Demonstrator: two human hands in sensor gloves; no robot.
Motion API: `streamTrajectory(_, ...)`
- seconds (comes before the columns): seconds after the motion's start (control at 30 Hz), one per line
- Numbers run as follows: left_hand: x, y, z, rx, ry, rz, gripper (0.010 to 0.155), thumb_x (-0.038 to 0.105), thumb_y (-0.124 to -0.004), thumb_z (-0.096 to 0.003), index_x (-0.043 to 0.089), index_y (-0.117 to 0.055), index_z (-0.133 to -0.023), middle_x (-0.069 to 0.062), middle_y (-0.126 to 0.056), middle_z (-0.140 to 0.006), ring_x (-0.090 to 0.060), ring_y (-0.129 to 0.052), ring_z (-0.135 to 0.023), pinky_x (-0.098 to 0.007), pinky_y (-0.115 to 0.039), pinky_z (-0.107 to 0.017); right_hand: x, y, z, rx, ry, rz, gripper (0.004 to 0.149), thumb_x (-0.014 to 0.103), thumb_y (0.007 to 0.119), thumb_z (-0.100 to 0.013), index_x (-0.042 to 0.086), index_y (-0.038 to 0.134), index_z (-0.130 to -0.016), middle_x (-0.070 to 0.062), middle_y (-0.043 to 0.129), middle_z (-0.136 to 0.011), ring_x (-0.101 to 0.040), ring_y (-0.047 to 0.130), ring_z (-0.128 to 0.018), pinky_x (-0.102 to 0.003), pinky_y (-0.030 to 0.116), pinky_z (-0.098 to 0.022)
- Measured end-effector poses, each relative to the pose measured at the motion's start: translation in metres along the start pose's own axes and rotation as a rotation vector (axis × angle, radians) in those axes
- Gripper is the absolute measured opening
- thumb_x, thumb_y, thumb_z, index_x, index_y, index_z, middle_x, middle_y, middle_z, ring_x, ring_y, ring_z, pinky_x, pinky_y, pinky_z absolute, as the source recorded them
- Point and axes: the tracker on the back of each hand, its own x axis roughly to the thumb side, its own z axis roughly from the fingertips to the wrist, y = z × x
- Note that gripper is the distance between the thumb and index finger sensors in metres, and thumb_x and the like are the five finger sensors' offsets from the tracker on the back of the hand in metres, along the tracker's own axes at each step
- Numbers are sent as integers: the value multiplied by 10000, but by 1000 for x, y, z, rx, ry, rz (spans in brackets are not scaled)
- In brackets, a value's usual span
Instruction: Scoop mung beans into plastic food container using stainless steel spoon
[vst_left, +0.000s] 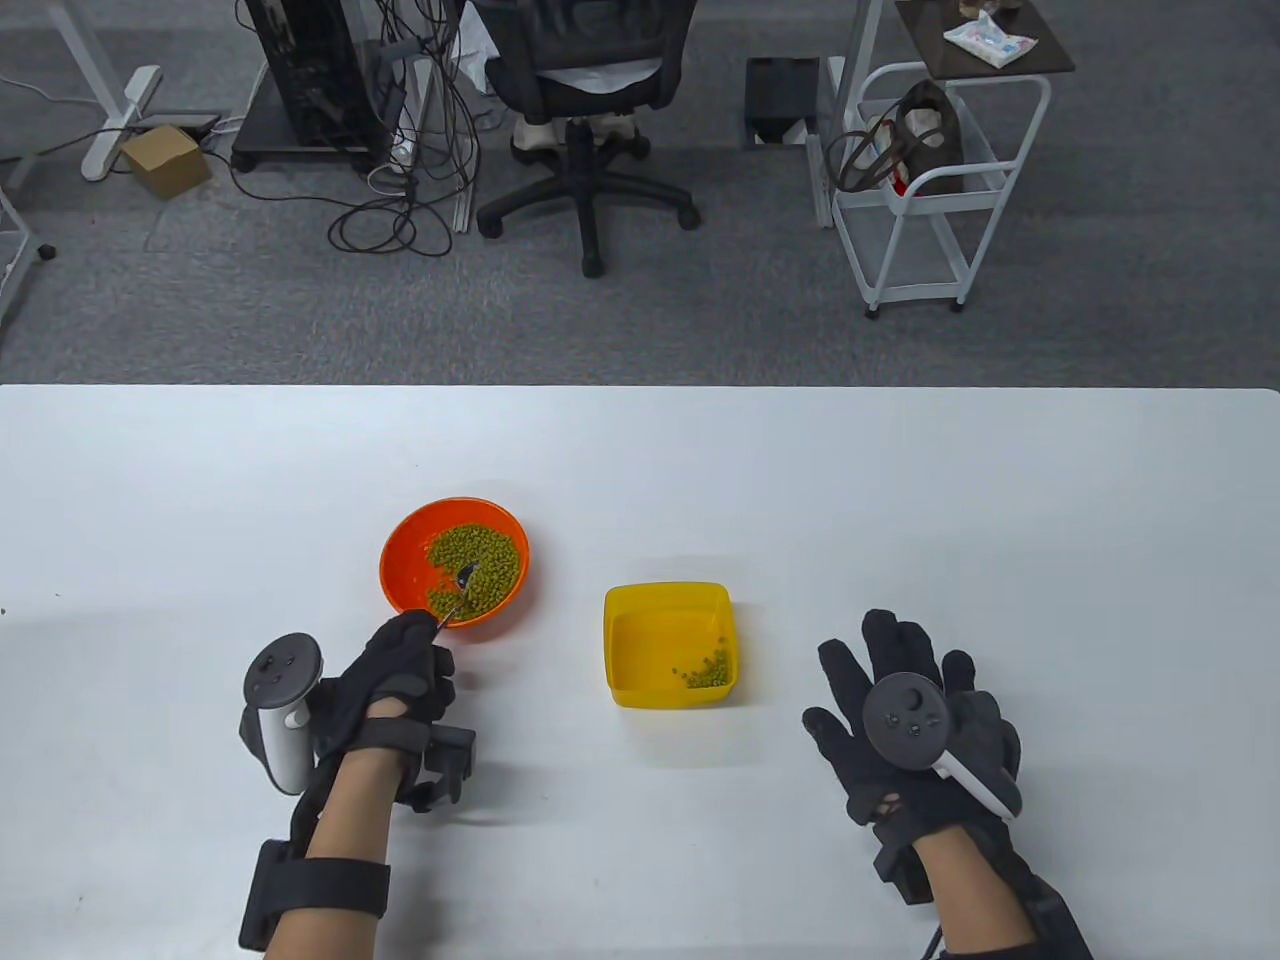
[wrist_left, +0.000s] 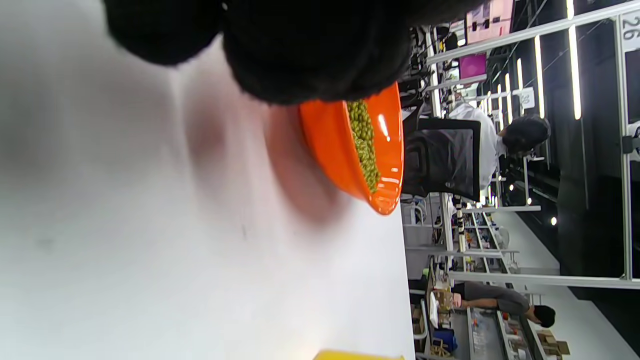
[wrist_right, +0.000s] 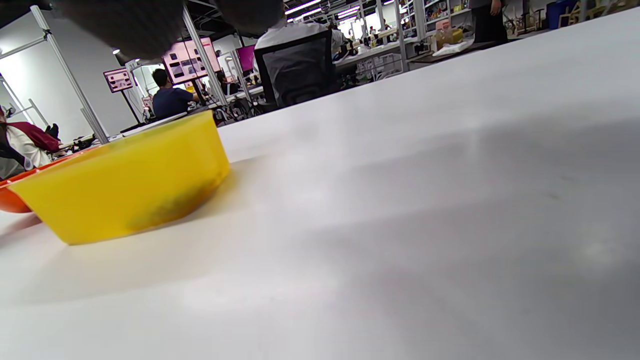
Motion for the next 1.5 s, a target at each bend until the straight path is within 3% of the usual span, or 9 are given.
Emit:
streamTrajectory(0.27,2,19,4,121,-53,-11,508,376,-653,-505,194,-601,-976,26,-875,-670,-141,-935,-406,-463,-782,-465,0,0,0,-2,-3,-2,701,580,666,-513,310,388,-1096,-3,-23,-1124,-336,13,-1049,-647,-25,-666)
streamTrajectory(0.73,3,13,6,59,-65,32,497,377,-646,-510,200,-607,-973,31,-869,-678,-137,-933,-412,-458,-780,-474,-1,0,0,-1,0,-6,702,580,666,-513,309,385,-1097,-3,-23,-1124,-335,13,-1048,-646,-27,-666)
streamTrajectory(0.93,16,-18,15,-68,-133,10,494,388,-635,-517,220,-592,-980,50,-857,-693,-122,-926,-429,-443,-778,-491,-1,0,0,1,0,-4,698,579,667,-513,312,392,-1096,-3,-26,-1123,-335,11,-1048,-646,-27,-667)
streamTrajectory(1.2,31,-77,41,-261,-192,-20,492,396,-630,-519,235,-587,-982,64,-852,-700,-111,-924,-436,-433,-779,-501,-1,0,0,-1,-5,-2,703,580,666,-514,309,383,-1097,-4,-27,-1123,-335,10,-1048,-646,-26,-666)
streamTrajectory(1.5,23,-123,49,-365,-184,-174,492,391,-625,-520,230,-580,-983,56,-842,-705,-120,-915,-445,-442,-767,-508,-1,0,0,0,-3,-3,702,580,666,-514,310,384,-1097,-4,-27,-1122,-335,10,-1048,-646,-27,-666)
